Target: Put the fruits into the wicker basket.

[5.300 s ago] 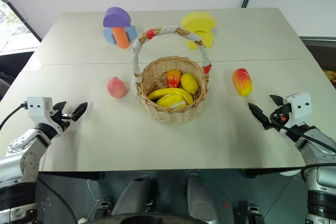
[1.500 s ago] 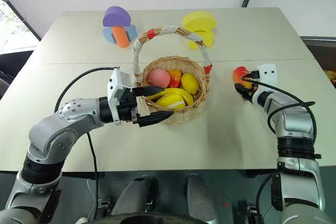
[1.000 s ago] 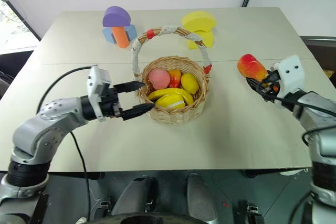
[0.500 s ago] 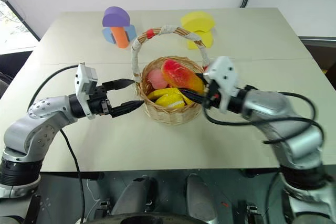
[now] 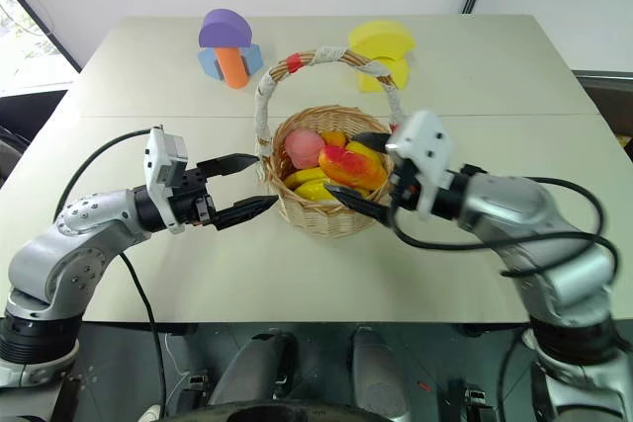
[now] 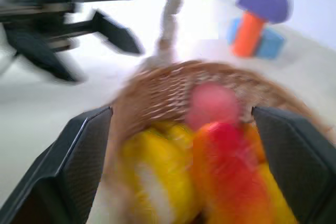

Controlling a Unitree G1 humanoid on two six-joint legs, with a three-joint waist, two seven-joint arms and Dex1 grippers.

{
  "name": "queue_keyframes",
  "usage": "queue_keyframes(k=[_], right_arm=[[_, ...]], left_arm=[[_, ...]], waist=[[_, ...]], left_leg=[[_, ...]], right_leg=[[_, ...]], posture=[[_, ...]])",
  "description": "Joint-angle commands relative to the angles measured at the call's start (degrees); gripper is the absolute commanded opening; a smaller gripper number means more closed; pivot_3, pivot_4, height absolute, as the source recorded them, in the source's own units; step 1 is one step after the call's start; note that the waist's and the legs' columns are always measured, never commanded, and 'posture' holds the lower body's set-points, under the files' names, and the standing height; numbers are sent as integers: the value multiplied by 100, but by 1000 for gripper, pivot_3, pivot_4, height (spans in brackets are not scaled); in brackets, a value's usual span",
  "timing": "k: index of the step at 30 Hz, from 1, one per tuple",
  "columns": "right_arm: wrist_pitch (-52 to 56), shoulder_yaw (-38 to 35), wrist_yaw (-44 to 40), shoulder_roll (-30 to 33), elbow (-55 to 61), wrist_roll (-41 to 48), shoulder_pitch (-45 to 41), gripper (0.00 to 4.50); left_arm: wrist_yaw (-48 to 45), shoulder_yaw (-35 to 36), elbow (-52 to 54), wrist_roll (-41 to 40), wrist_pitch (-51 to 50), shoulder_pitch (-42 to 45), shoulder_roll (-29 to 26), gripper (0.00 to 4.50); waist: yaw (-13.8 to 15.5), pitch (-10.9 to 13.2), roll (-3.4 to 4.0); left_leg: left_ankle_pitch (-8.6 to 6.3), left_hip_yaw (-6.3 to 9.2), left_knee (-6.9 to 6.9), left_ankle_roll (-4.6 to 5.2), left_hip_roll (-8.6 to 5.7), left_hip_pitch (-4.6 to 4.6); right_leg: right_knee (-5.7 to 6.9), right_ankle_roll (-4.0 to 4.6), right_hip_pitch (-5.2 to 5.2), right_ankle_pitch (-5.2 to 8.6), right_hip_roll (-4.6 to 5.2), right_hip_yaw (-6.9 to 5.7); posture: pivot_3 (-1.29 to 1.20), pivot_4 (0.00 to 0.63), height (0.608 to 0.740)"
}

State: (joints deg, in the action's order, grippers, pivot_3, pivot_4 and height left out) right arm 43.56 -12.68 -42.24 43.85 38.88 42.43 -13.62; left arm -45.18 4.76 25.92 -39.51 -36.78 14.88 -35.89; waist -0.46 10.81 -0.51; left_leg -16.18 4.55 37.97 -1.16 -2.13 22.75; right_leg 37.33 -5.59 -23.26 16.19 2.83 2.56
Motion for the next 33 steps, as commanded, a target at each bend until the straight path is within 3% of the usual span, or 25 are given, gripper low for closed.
queue_keyframes(k=[1,4,13,16,21,22,27,33], right_arm=[[20,-670,109,108,41,221,257,4405],[-196,-612,384,29,-394,-190,271,4405],[-1082,187,1222,-1319,-2181,-1115,-672,4405],[-1144,191,1159,-1520,-2326,-1047,-718,3033],[-1155,113,1144,-1623,-2280,-932,-711,366],[-1171,83,1134,-1617,-2225,-914,-697,26],[-1239,-297,1306,-1478,-2010,-890,-694,23],[-1557,-1213,1905,-773,-2714,-1514,-852,23]], left_arm=[[-11,100,134,-87,53,44,-20,4500],[-45,42,82,-90,54,123,14,4500],[-106,-61,13,-63,57,303,88,4500],[-92,-49,56,-71,53,273,88,4500],[-26,-55,149,-81,49,191,122,4500],[-16,-56,160,-83,49,183,128,4500],[-11,-59,160,-86,61,185,140,4500],[-89,-140,43,-44,106,292,174,4500]], waist=[[-27,0,0],[-49,0,0],[-42,0,1],[-21,0,1],[-25,0,1],[-25,0,2],[-33,1,3],[-5,1,4]], left_leg=[[0,-1,0,0,0,-6],[0,-10,-1,0,4,-29],[4,-11,-2,-7,8,-30],[4,-11,-3,-7,7,-28],[4,-11,-4,-6,3,-25],[4,-10,-4,-6,3,-25],[4,-10,-4,-6,4,-26],[4,-11,-4,-6,-2,-24]], right_leg=[[0,0,6,0,0,0],[7,0,15,0,-6,9],[18,0,9,0,-15,11],[18,1,6,0,-14,12],[16,1,5,0,-8,12],[17,1,5,0,-8,12],[17,1,4,0,-10,12],[16,1,7,0,-4,11]], posture=[[0,150,740],[0,150,740],[0,150,740],[0,150,740],[0,150,740],[0,150,740],[0,150,740],[0,150,740]])
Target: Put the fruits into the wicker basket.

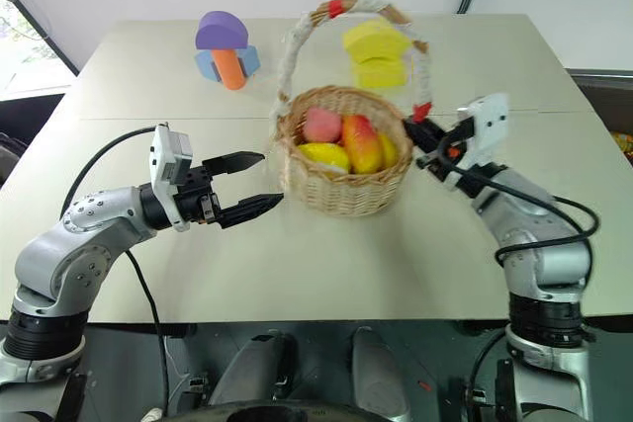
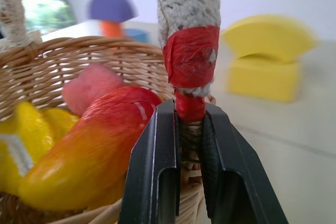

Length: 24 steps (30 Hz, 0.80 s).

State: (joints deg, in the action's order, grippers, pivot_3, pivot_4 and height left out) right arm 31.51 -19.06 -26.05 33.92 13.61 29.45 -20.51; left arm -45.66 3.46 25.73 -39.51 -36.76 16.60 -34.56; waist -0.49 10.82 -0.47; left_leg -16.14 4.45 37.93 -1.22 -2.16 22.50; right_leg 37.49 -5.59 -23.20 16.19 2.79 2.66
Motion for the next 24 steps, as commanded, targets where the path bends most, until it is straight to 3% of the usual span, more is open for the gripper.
queue_keyframes(k=[1,11,18,24], right_arm=[[-459,-679,407,314,-421,-362,-199,23],[-1214,-1067,941,533,-2128,-991,-426,23],[-1155,-1225,952,535,-1756,-895,-107,3437],[-1207,-1681,586,621,-1204,-685,709,3437]], left_arm=[[-57,-38,38,-32,117,146,61,4500],[-66,-167,-45,26,152,265,192,4500],[-19,-100,-27,25,144,183,173,4500],[71,126,-152,108,210,25,68,4500]], waist=[[-8,0,0],[-70,0,7],[-37,-1,8],[-19,-1,9]], left_leg=[[0,-1,0,0,0,0],[0,-22,-1,1,9,-7],[0,-23,0,1,8,-7],[-1,-22,0,3,8,-6]], right_leg=[[0,0,0,0,0,0],[9,0,-6,0,-14,14],[10,0,-5,0,-13,15],[9,0,-3,0,-11,17]], posture=[[0,150,740],[0,150,740],[0,150,740],[0,150,740]])
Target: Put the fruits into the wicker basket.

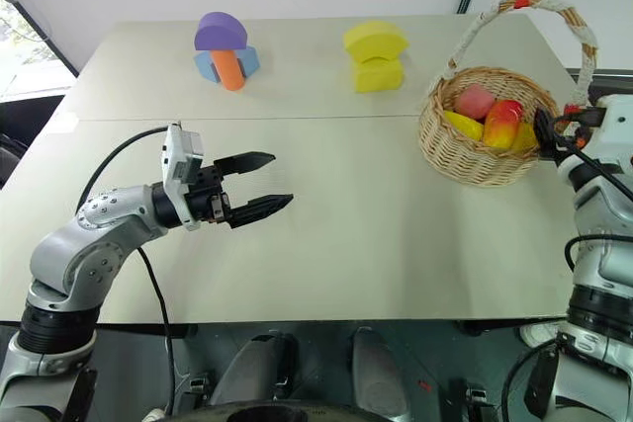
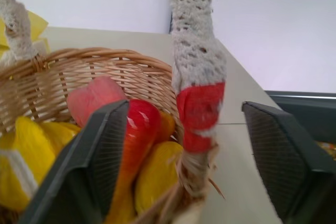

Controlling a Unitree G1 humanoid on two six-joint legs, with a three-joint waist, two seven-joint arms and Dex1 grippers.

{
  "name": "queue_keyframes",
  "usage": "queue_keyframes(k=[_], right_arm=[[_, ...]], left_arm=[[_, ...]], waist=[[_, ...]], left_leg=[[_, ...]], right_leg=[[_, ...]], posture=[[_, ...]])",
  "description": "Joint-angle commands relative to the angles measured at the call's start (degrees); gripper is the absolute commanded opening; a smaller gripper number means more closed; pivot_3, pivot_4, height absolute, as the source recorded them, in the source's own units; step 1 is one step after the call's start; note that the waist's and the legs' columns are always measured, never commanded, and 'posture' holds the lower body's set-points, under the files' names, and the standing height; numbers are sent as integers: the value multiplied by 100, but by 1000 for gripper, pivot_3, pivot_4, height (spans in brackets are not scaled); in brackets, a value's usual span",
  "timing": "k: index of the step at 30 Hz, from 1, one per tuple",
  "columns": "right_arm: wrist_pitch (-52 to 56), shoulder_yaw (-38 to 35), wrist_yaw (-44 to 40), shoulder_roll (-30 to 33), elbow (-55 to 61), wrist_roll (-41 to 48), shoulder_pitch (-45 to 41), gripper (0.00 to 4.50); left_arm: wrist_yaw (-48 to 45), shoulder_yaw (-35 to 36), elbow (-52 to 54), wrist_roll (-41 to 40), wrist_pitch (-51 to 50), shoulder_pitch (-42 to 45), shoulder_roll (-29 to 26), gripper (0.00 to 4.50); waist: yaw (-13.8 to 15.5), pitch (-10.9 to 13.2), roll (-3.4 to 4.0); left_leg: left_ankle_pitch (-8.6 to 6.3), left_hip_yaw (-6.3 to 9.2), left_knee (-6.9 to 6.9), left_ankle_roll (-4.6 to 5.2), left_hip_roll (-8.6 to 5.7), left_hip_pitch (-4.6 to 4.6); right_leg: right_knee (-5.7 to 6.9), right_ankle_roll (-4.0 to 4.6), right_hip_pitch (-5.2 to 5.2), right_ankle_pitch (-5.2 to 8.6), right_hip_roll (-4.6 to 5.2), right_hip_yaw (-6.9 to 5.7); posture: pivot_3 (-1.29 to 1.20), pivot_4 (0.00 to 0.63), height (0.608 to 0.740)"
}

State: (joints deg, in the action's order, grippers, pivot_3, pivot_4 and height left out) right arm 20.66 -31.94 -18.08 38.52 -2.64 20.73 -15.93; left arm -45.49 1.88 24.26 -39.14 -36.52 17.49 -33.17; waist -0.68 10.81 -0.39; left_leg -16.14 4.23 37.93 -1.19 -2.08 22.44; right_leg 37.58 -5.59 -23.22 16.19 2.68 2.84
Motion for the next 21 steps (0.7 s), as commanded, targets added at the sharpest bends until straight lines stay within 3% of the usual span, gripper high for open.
queue_keyframes(k=[1,4,8,15,21], right_arm=[[-134,-489,-477,181,599,312,535,3437],[-77,-595,-1242,182,1114,768,1227,3437],[35,182,-2238,184,2213,1151,2000,3437],[-8,1507,-2354,-122,2439,917,1723,3437],[-136,1803,-2401,-213,2125,760,1485,3437]], left_arm=[[109,352,-98,201,292,-130,-102,4500],[198,552,-323,345,451,-307,-139,4500],[323,621,-838,944,951,-659,-221,4500],[580,811,-1239,1216,1503,-1045,62,4500],[674,866,-1128,1240,1544,-1275,124,4500]], waist=[[-1,-1,1],[-13,-1,2],[-76,-4,7],[-36,-5,4],[29,-5,3]], left_leg=[[0,0,0,0,0,-1],[-1,1,-1,1,2,-2],[-1,-3,-1,2,7,-14],[0,1,2,-1,9,-17],[-1,9,1,-1,0,-1]], right_leg=[[0,0,1,0,0,0],[0,0,2,0,-2,0],[1,0,9,0,-6,1],[5,0,12,0,-2,1],[-2,0,2,0,13,-5]], posture=[[0,150,740],[0,150,740],[0,150,740],[0,150,740],[0,150,740]])
